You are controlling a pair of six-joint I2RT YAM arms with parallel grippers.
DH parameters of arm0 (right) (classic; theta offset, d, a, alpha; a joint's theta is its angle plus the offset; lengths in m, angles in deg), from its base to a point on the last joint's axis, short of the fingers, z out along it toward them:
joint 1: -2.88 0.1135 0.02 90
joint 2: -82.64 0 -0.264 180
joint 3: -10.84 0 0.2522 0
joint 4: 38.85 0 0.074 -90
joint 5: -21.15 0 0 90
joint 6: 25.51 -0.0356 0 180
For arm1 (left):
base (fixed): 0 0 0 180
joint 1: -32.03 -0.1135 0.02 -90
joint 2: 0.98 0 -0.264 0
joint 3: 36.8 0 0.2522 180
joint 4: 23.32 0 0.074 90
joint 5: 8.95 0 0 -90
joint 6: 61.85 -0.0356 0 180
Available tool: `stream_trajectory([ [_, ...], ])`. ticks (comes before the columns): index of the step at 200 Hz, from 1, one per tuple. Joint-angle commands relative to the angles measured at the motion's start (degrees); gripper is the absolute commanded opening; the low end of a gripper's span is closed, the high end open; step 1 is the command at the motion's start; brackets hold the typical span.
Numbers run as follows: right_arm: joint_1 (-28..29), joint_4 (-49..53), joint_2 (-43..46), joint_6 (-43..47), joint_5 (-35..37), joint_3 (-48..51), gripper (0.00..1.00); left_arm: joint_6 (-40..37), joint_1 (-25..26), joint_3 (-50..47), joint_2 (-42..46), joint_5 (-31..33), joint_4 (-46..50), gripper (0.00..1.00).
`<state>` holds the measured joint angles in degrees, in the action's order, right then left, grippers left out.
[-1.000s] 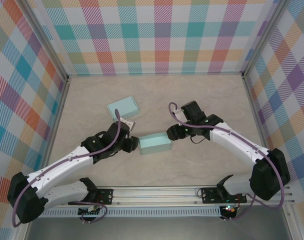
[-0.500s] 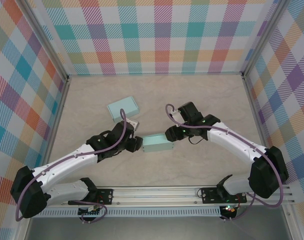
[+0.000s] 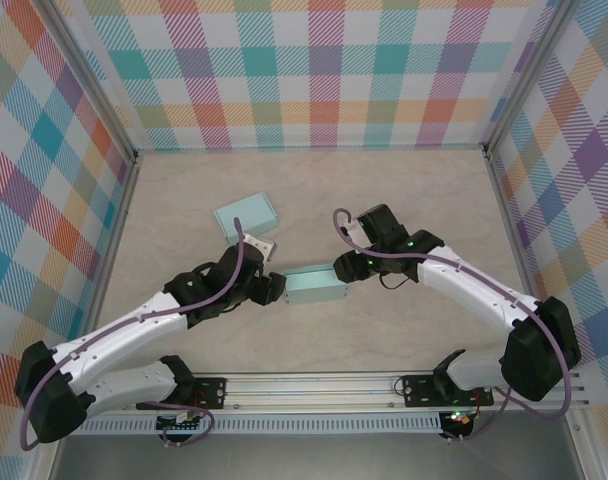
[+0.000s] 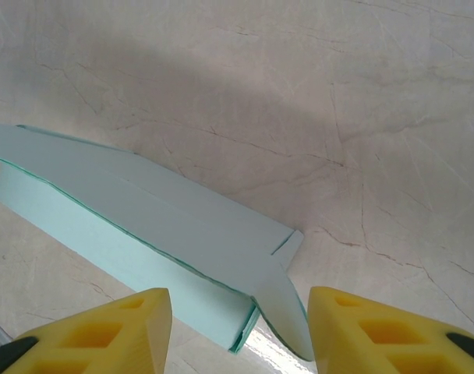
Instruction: Fold the paper box
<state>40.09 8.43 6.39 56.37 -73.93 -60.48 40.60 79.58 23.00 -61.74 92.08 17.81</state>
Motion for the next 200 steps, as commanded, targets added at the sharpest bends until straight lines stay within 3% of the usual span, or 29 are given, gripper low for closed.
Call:
stream_trajectory([
  [1, 0.4, -0.2, -0.2, -0.5, -0.2, -0.5, 0.48, 0.1, 1.3, 2.5, -3.9, 0.7, -0.3, 0.63],
  [57, 0.9, -0.9, -0.1, -3.5, -0.6, -0.1, 0.35, 1.3, 4.6, 5.0, -11.6, 8.3, -1.6, 0.52],
  [84, 1.1, -0.3, 0.1, -5.1, 1.8, 0.3, 0.34, 2.0, 5.6, 5.5, -13.7, 11.0, -1.6, 0.47],
  [162, 1.1, 0.7, 0.8, -7.3, 4.4, 1.4, 0.33, 3.6, 6.5, 6.0, -16.0, 13.6, 0.1, 0.35],
  [200, 1.1, -0.6, 0.8, -9.1, 2.0, 1.4, 0.21, 4.2, 7.0, 6.0, -17.0, 13.3, -0.1, 0.3],
])
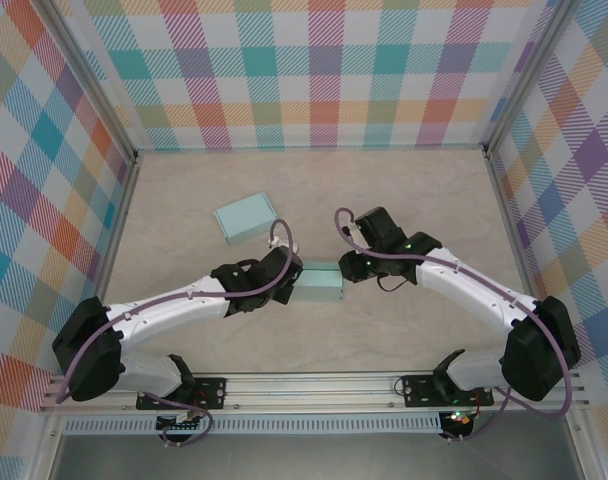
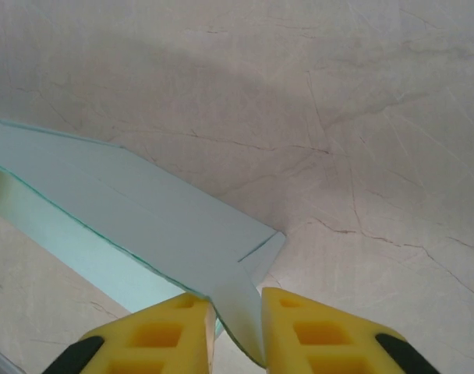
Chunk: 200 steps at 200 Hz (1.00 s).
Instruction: Fold the paper box
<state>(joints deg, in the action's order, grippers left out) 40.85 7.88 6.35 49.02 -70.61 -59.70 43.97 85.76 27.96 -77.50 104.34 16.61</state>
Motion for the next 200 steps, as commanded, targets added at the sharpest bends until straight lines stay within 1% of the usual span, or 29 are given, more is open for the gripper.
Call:
stream_trajectory([
  [1, 0.3, -0.1, 0.9, -1.9, -1.5, 0.6, 0.21, 0.9, 0.9, 1.0, -1.2, 1.1, 1.1, 0.3],
  [26, 0.6, -1.9, 1.3, -5.5, -4.8, 0.7, 0.18, 1.2, 1.6, 1.1, -1.6, 1.0, 1.1, 0.29],
  [30, 0.7, -2.3, 1.5, -6.1, -5.3, 0.8, 0.18, 1.2, 1.8, 1.2, -1.7, 1.0, 0.9, 0.26],
  [42, 0.7, -3.8, 2.1, -8.5, -6.7, 1.4, 0.18, 1.4, 2.2, 1.1, -1.9, 0.9, 0.6, 0.22],
  [73, 0.7, -7.7, 3.2, -13.0, -9.1, 3.0, 0.19, 2.1, 3.5, 1.2, -3.1, 1.0, -0.2, 0.2],
  [81, 0.7, -8.5, 3.3, -14.0, -9.1, 3.5, 0.19, 2.2, 3.7, 1.3, -3.5, 1.0, -0.3, 0.18],
  [120, 0.7, -11.8, 3.2, -17.8, -8.4, 5.2, 0.18, 2.6, 4.9, 2.4, -5.0, 1.6, 0.0, 0.17],
  [143, 0.7, -13.8, 3.7, -19.2, -8.5, 5.5, 0.18, 2.7, 5.3, 2.5, -5.2, 1.7, -0.1, 0.13],
  [179, 0.7, -12.5, 4.0, -18.1, -6.6, 5.1, 0.17, 2.8, 5.6, 2.7, -5.7, 2.3, -0.1, 0.13],
  [200, 0.8, -12.4, 3.7, -16.6, -5.2, 6.9, 0.16, 3.4, 5.6, 2.5, -4.9, 3.7, 0.3, 0.13],
])
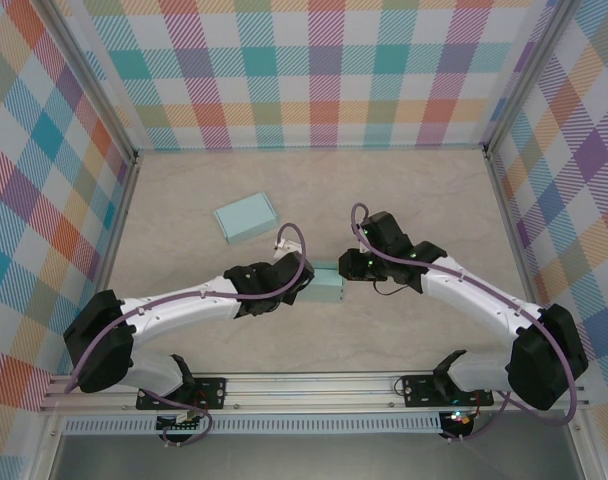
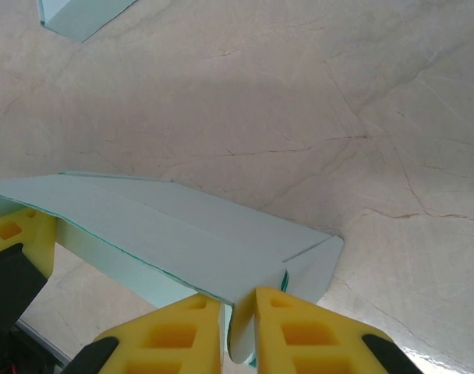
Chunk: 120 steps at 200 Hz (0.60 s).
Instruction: Fold the paper box
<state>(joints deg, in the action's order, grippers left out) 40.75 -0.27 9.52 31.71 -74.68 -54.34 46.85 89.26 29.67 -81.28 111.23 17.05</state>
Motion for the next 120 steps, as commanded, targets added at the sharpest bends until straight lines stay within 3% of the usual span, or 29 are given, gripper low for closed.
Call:
stream_trajectory([
  [1, 0.9, -4.3, 0.5, 0.8, -1.1, 1.6, 0.16, 0.5, 2.1, 0.8, -1.0, -3.0, 0.0, 0.13],
  [33, 0.9, -5.5, -0.2, 1.0, 0.3, 5.0, 0.08, 1.5, 2.1, 0.8, 0.5, -1.7, 0.5, 0.13],
  [57, 1.1, -5.7, 0.0, 1.0, 0.3, 5.4, 0.07, 2.0, 2.1, 0.9, 1.2, -1.7, 0.5, 0.16],
  [76, 1.2, -4.5, 0.3, 1.5, 1.7, 4.8, 0.07, 2.2, 2.0, 0.5, 2.9, -1.7, -0.1, 0.21],
  [105, 1.2, -2.4, 0.7, 1.9, 3.3, 3.8, 0.07, 2.4, 2.0, 0.3, 6.1, 0.7, 1.3, 0.38],
  [120, 1.2, -2.1, 0.9, 2.0, 3.2, 3.6, 0.07, 2.5, 1.9, 0.3, 7.4, 2.9, 3.4, 0.4],
])
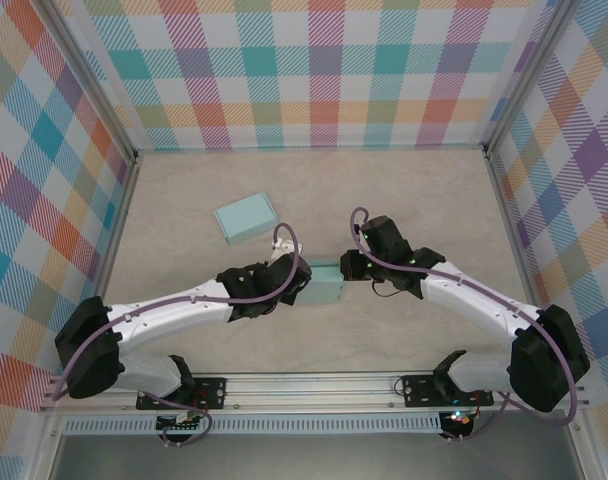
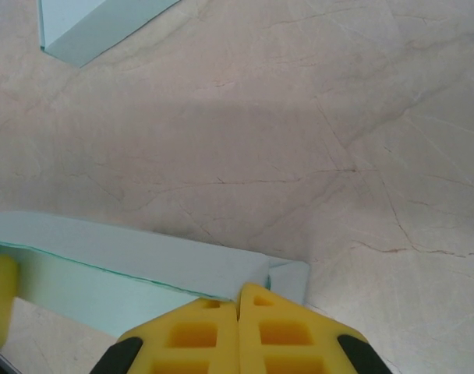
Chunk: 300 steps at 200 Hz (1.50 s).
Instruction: Fold the paper box
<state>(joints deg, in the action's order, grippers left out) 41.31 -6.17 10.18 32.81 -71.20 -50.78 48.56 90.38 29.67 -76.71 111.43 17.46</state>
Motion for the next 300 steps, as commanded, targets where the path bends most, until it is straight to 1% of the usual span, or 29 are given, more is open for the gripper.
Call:
stream_trajectory([
  [1, 0.7, 3.8, 0.3, 0.9, -0.3, 0.0, 0.07, 0.9, 0.8, 0.3, 2.9, 2.9, 3.1, 0.4],
  [40, 0.9, 3.5, 0.5, 1.7, -0.8, -0.6, 0.07, 1.1, 0.1, 0.0, 4.2, 5.0, 5.2, 0.41],
  [62, 1.2, 4.3, 0.4, 2.8, -0.7, -1.6, 0.07, 0.3, -0.3, 0.5, 4.0, 4.9, 5.0, 0.47],
  [91, 1.7, 6.0, 0.0, 4.1, 0.1, -3.4, 0.08, -0.9, -1.1, 1.1, 3.7, 3.0, 3.1, 0.46],
  [126, 2.6, 7.4, -0.8, 4.6, 1.7, -4.9, 0.08, -0.9, -1.7, 0.3, 4.8, -0.5, 0.1, 0.39],
  [156, 3.6, 7.5, -1.8, 4.6, 2.5, -5.7, 0.08, -0.3, -1.9, -0.8, 5.1, -1.9, -1.2, 0.3],
  [167, 4.2, 7.5, -2.3, 4.6, 3.0, -6.0, 0.08, 0.3, -1.9, -1.4, 5.0, -2.3, -1.7, 0.29],
  [201, 7.1, 6.9, -3.8, 4.2, 7.4, -6.1, 0.07, 3.2, -1.9, -4.7, 4.2, -3.5, -4.8, 0.22],
  [211, 8.1, 6.7, -4.1, 3.9, 9.2, -6.0, 0.06, 4.2, -1.9, -5.8, 3.7, -3.3, -5.9, 0.2],
  [226, 9.6, 5.9, -4.6, 3.6, 11.7, -5.8, 0.04, 5.5, -1.8, -7.5, 3.2, -2.4, -7.6, 0.14],
  [244, 10.7, 4.8, -5.0, 3.2, 13.8, -5.1, 0.02, 6.7, -1.4, -10.0, 3.7, -1.8, -10.6, 0.09],
  [246, 10.8, 4.7, -5.0, 3.2, 14.0, -5.0, 0.01, 6.8, -1.4, -10.2, 3.7, -1.8, -12.2, 0.09],
  [254, 11.2, 3.8, -5.0, 3.1, 14.7, -4.4, 0.0, 7.2, -1.2, -11.2, 4.0, -1.3, -14.2, 0.08],
  [282, 12.6, 1.3, -3.2, 2.9, 17.8, -1.4, 0.0, 7.8, 0.5, -13.5, 4.8, 1.7, -17.0, 0.06],
  [300, 13.2, -2.0, -1.0, 3.2, 18.7, 2.1, 0.0, 7.9, 1.0, -14.8, 5.8, 1.9, -18.9, 0.06],
])
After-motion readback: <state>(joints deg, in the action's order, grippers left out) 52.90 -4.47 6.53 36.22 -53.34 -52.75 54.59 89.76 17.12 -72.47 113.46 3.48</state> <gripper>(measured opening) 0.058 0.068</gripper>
